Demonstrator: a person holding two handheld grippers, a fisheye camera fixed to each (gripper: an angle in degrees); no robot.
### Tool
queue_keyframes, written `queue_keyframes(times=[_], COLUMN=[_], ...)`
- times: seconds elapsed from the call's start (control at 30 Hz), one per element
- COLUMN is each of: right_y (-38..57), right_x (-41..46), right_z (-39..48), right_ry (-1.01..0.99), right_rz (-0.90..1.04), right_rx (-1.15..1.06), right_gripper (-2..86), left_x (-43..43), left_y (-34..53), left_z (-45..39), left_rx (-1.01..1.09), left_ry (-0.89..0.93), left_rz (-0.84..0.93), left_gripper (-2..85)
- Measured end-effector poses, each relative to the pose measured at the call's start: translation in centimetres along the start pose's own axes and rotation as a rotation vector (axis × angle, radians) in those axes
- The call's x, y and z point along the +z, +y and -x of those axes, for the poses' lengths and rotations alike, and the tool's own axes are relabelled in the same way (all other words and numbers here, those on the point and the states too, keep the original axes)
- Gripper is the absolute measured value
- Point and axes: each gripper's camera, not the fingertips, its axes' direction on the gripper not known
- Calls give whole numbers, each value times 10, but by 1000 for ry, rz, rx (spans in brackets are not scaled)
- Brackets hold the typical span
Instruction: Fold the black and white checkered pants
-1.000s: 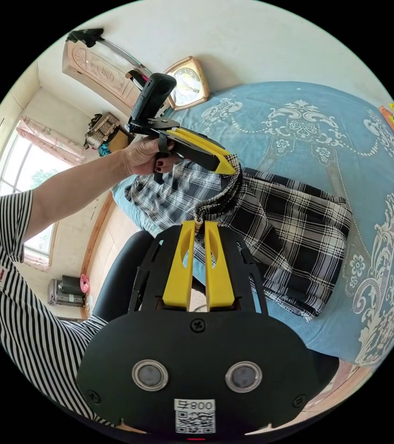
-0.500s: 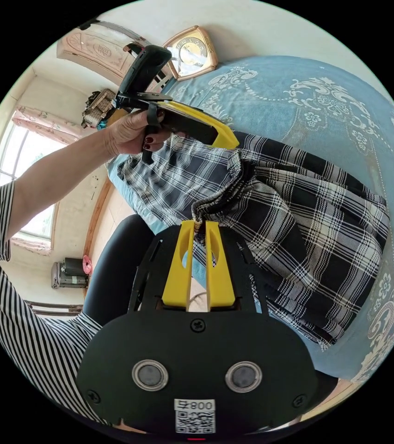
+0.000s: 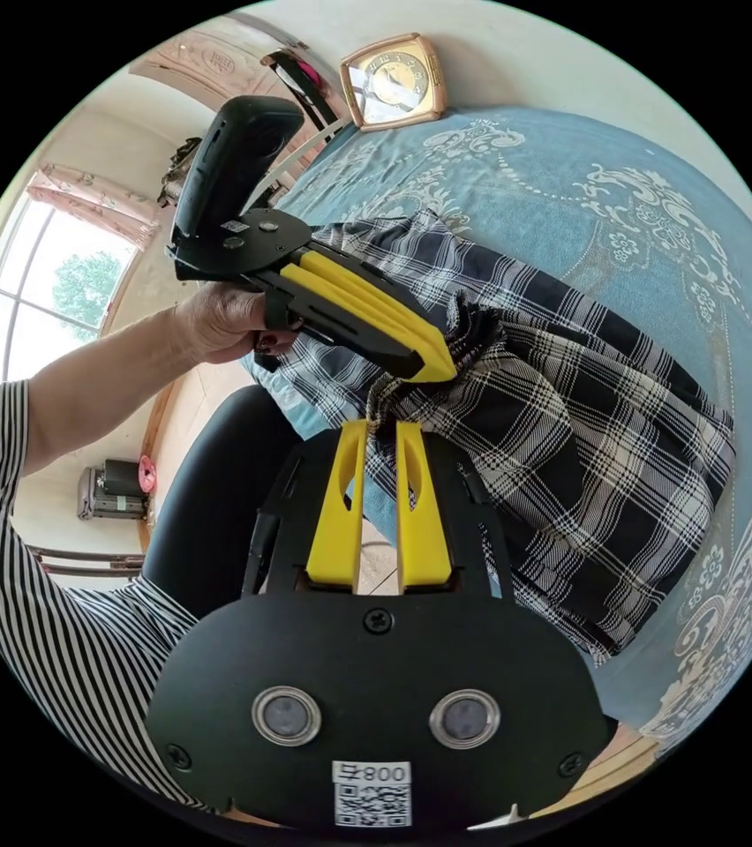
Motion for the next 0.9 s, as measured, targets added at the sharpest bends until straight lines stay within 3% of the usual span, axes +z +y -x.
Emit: queue_keyframes(times=[0.17, 0.43, 0.6, 0.9], right_y=[-2, -34, -64, -58], right_x=[-17, -34, -2, -29], right_z=[-6, -51, -83, -87], right_ry=[19, 21, 10, 109], right_rz=[-37, -110, 59, 68], right_rx=[-37, 9, 11, -61], right_gripper=[41, 16, 4, 2], left_x=[-4, 10, 39, 68], left_y=[30, 57, 70, 84], left_z=[-6, -42, -62, -94], left_rx=[-70, -85, -123, -156], left_ry=[-74, -15, -97, -126], left_rz=[-20, -88, -18, -34], left_gripper=[1, 1, 1, 2])
